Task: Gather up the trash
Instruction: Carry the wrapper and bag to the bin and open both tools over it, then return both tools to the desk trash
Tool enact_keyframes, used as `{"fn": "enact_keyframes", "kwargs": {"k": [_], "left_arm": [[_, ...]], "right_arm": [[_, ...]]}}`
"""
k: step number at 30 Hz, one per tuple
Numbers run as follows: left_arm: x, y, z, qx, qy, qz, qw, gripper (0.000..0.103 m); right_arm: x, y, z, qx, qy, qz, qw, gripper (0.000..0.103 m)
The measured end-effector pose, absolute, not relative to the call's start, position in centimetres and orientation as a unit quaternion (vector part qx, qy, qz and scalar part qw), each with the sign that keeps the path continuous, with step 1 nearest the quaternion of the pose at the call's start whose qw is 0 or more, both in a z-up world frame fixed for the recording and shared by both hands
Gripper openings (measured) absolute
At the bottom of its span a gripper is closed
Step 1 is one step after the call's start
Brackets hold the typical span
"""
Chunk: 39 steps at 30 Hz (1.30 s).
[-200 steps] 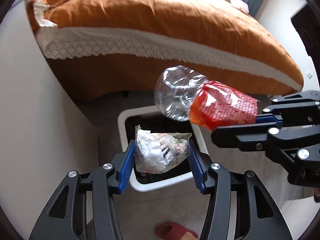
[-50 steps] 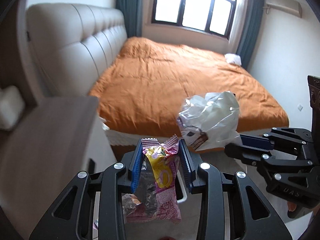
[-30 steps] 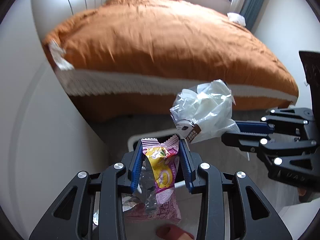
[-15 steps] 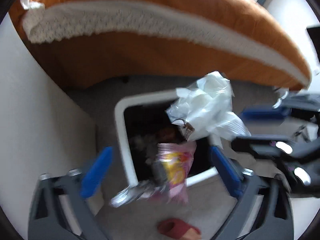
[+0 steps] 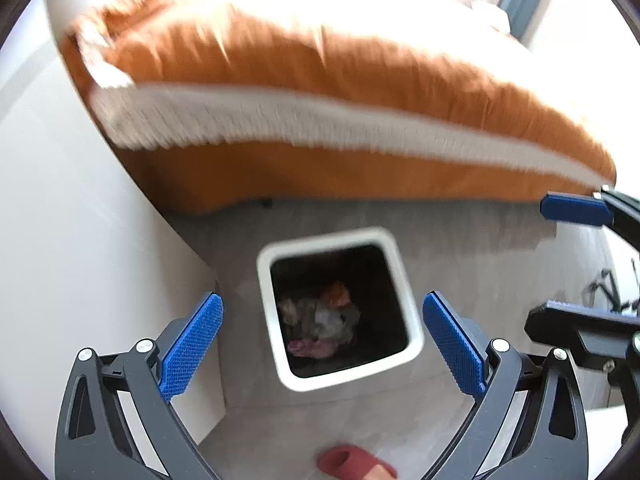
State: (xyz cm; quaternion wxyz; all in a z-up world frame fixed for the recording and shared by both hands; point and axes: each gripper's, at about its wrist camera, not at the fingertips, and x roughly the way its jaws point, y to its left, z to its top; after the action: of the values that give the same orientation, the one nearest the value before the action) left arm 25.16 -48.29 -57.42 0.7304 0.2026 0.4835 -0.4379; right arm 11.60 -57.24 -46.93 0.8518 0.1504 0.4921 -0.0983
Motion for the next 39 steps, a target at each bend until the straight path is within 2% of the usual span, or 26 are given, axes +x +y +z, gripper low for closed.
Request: {"fn": "enact_keyframes", "kwargs": {"k": [8,12,20,28,39], "left_arm": [[23.9,-44.7,-42.2,0.16,0.44,-0.428,0.773,0.098],[22.9,-41.8,-35.0,0.141,0.418,-0.417,0.795,0.098],[21.3,-33.8,-25.3,0.12,0.377,-0.371,0.84,0.098],[20.7,-21.1,-19.9,0.074,0.363,-0.268,0.89,0.098],[21.8,-3.1,-18.4,0.008,0.361,-0.097,0.927,0.098]], "right_arm": [[10.7,-54.5,-31.7,0.136,0.413,-0.093,0.896,0.099],[10.2,-52.5,-25.9,0.121,0.378,-0.094,0.913,0.099],[10.7,-47.3,-17.7,0.12,0.324,-0.042,0.937,0.099],[13.8,-37.9,-12.5,0.088,0.302,0.065,0.947,0.099],[19.1,-24.6,-11.9,0.032,0.308,0.199,0.93,0.099]]}}
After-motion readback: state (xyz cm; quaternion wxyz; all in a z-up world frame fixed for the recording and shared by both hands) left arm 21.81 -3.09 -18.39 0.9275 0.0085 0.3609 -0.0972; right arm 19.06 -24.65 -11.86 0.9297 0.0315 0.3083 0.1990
